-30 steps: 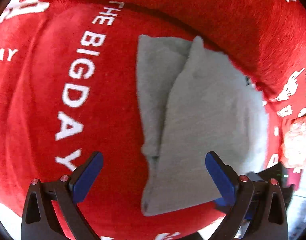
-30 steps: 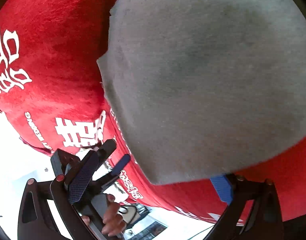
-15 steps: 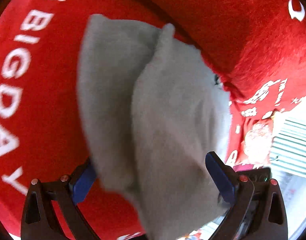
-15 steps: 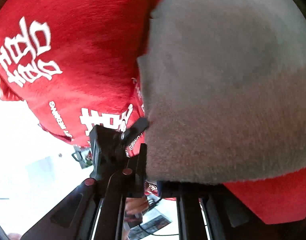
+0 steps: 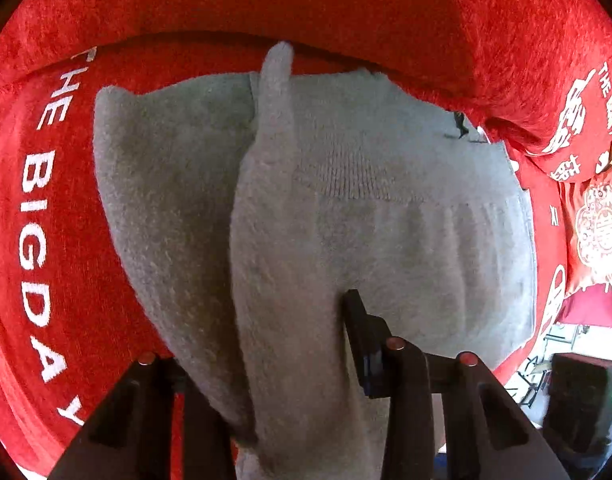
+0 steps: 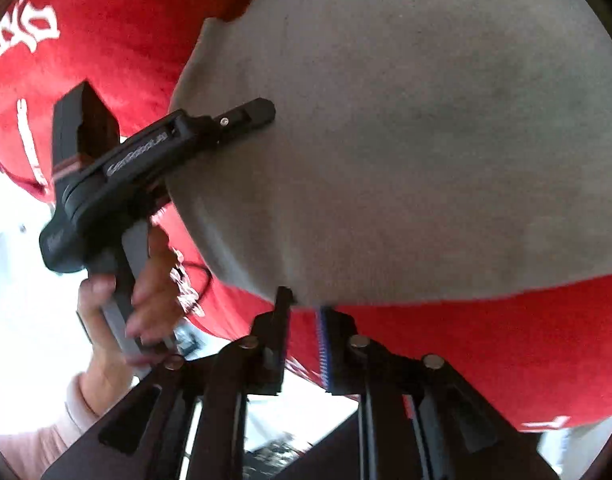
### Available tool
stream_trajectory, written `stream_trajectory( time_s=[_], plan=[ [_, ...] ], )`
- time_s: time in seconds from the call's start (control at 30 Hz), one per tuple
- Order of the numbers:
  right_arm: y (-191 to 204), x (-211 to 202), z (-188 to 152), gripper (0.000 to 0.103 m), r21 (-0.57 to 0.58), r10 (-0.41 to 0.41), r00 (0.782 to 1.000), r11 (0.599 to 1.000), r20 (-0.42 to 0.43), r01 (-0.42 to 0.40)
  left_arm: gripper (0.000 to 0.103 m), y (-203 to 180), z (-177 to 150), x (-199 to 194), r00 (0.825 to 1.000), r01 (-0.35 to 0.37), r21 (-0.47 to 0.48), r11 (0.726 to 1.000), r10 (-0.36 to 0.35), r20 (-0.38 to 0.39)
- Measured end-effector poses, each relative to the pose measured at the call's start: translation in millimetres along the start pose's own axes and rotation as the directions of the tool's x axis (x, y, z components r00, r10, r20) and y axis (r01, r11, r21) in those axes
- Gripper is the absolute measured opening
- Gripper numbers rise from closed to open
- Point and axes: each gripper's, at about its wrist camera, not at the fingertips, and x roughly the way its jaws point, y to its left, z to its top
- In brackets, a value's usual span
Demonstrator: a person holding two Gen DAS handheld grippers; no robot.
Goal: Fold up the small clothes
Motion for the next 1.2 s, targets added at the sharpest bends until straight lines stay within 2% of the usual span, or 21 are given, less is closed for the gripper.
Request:
stream_trajectory(
  time_s=[0.07, 0.1, 0.17, 0.2, 0.23, 0.27, 0.3, 0.33, 0.4, 0.47, 0.5, 0.6, 0.7, 0.8, 0.9, 1.0, 1.07, 1.17, 1.2],
  plan=[
    [3, -20, 3, 0.039, -0.043, -0.057, 0.998, 0.997, 0.031, 0.058, 0.039, 1, 0, 0, 1.000, -0.002, -0.008, 1.000, 0.002, 0.000],
    [4, -32, 7, 0.051, -0.058, -0.078, 0.995, 0.995, 0.059, 0.081, 0.039, -2, 0, 2, 1.000, -0.007, -0.007, 1.000, 0.007, 0.002],
    [4, -57, 18, 0.054, -0.083, -0.116, 0.983, 0.988, 0.140, 0.128, 0.039, 0, 1, -1, 1.000, -0.018, -0.004, 1.000, 0.018, 0.006],
    [5, -64, 24, 0.050, -0.091, -0.134, 0.977, 0.984, 0.167, 0.150, 0.038, -1, 0, -1, 0.999, -0.030, -0.005, 1.000, 0.030, 0.012],
    [5, -74, 34, 0.030, -0.105, -0.171, 0.962, 0.975, 0.211, 0.196, 0.033, -2, 0, -1, 0.999, -0.041, -0.007, 0.999, 0.041, 0.021],
    [3, -80, 44, 0.013, -0.114, -0.215, 0.945, 0.962, 0.245, 0.248, 0.025, -2, -1, -3, 0.998, -0.045, -0.004, 0.999, 0.045, 0.033],
    [0, -82, 52, 0.002, -0.120, -0.260, 0.929, 0.947, 0.263, 0.298, 0.022, -4, 0, -4, 0.998, -0.054, 0.000, 0.999, 0.054, 0.040],
    [-2, -80, 62, 0.002, -0.126, -0.300, 0.914, 0.931, 0.272, 0.343, 0.022, -8, 0, -4, 0.996, -0.070, 0.005, 0.998, 0.069, 0.049],
    [-18, -66, 74, 0.002, -0.131, -0.350, 0.906, 0.913, 0.237, 0.387, 0.020, -14, -1, -8, 0.994, -0.094, 0.018, 0.995, 0.092, 0.066],
    [-30, -50, 80, 0.001, -0.121, -0.338, 0.923, 0.924, 0.183, 0.362, 0.019, -24, -2, -16, 0.991, -0.102, 0.033, 0.994, 0.098, 0.091],
    [-36, -51, 78, 0.001, -0.117, -0.293, 0.934, 0.940, 0.205, 0.321, 0.019, -33, -2, -24, 0.990, -0.091, 0.043, 0.995, 0.086, 0.110],
    [-47, -58, 76, 0.000, -0.095, -0.230, 0.953, 0.963, 0.199, 0.252, 0.019, -63, 1, -47, 0.986, -0.058, 0.091, 0.994, 0.043, 0.159],
    [-58, -69, 76, 0.001, -0.063, -0.166, 0.968, 0.982, 0.186, 0.181, 0.019, -113, 5, -65, 0.979, -0.069, 0.182, 0.981, 0.032, 0.201],
    [-67, -97, 69, 0.004, -0.061, -0.127, 0.966, 0.988, 0.227, 0.144, 0.019, -174, 6, -71, 0.972, -0.085, 0.292, 0.953, 0.015, 0.235],
    [-86, -130, 59, 0.004, -0.035, -0.060, 0.958, 0.997, 0.282, 0.073, 0.019, -233, 7, -55, 0.975, -0.063, 0.381, 0.922, -0.024, 0.221],
    [-127, -161, 52, 0.005, 0.048, 0.010, 0.944, 0.998, 0.329, -0.027, 0.019, -287, 5, -12, 0.983, -0.056, 0.462, 0.885, -0.033, 0.182],
    [-151, -170, 50, 0.005, 0.094, 0.032, 0.940, 0.993, 0.340, -0.068, 0.020, -312, -2, 24, 0.985, -0.101, 0.519, 0.849, 0.011, 0.173],
    [-188, -177, 49, 0.005, 0.171, 0.091, 0.935, 0.973, 0.342, -0.157, 0.020, -322, -8, 57, 0.986, -0.150, 0.526, 0.837, 0.088, 0.141],
    [-194, -175, 53, 0.005, 0.189, 0.108, 0.933, 0.965, 0.343, -0.182, 0.030, -321, -9, 61, 0.986, -0.152, 0.517, 0.842, 0.097, 0.132]
  ],
)
